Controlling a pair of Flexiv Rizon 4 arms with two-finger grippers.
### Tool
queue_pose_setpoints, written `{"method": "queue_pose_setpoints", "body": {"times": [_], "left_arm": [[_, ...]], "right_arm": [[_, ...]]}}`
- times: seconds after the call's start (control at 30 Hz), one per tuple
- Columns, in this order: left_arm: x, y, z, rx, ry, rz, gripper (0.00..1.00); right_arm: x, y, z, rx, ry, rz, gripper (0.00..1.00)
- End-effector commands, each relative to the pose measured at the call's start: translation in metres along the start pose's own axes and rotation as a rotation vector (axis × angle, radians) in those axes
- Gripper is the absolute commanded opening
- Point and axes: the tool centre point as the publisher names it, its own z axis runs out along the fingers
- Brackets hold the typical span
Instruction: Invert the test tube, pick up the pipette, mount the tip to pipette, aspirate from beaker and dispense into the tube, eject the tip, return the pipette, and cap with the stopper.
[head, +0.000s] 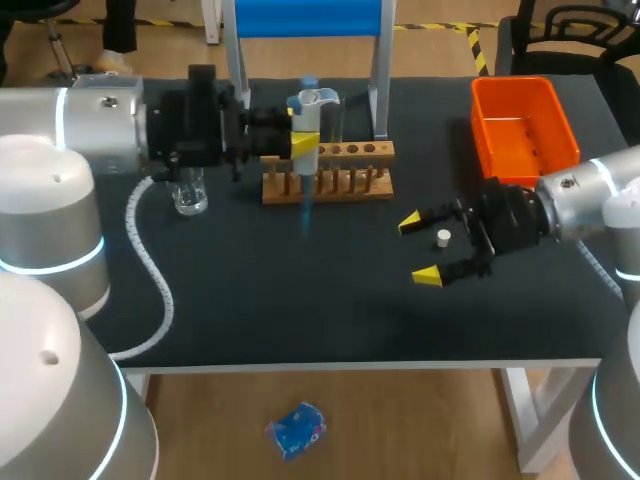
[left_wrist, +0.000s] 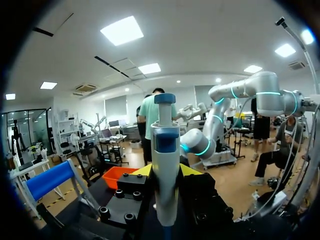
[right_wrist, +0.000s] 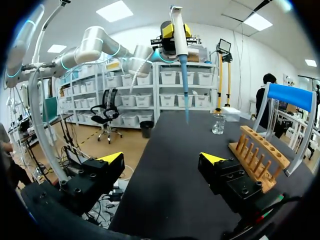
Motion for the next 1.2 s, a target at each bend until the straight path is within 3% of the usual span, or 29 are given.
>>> {"method": "queue_pose_setpoints", "body": {"times": [0.03, 0.27, 0.33, 0.53, 0.93, 1.2], "left_arm": [[0.001, -0.001, -0.010, 0.001, 0.003, 0.001, 0.00], [0.001, -0.001, -0.010, 0.001, 0.003, 0.001, 0.00], [-0.011, 0.002, -0.028, 0.034, -0.047, -0.040, 0.00], [-0.046, -0.003, -0.086, 0.035, -0.192, -0.020, 0.00], [-0.106, 0.005, -0.134, -0.011, -0.358, 0.044, 0.00], [-0.143, 0.018, -0.148, -0.017, -0.398, 0.050, 0.00]], "right_arm": [[0.000, 0.001, -0.001, 0.001, 0.001, 0.000, 1.00], [0.000, 0.001, -0.001, 0.001, 0.001, 0.000, 1.00], [0.000, 0.001, -0.001, 0.001, 0.001, 0.000, 1.00], [0.000, 0.001, -0.001, 0.001, 0.001, 0.000, 1.00], [0.000, 0.001, -0.001, 0.001, 0.001, 0.000, 1.00], [0.000, 0.001, -0.001, 0.001, 0.001, 0.000, 1.00]]}}
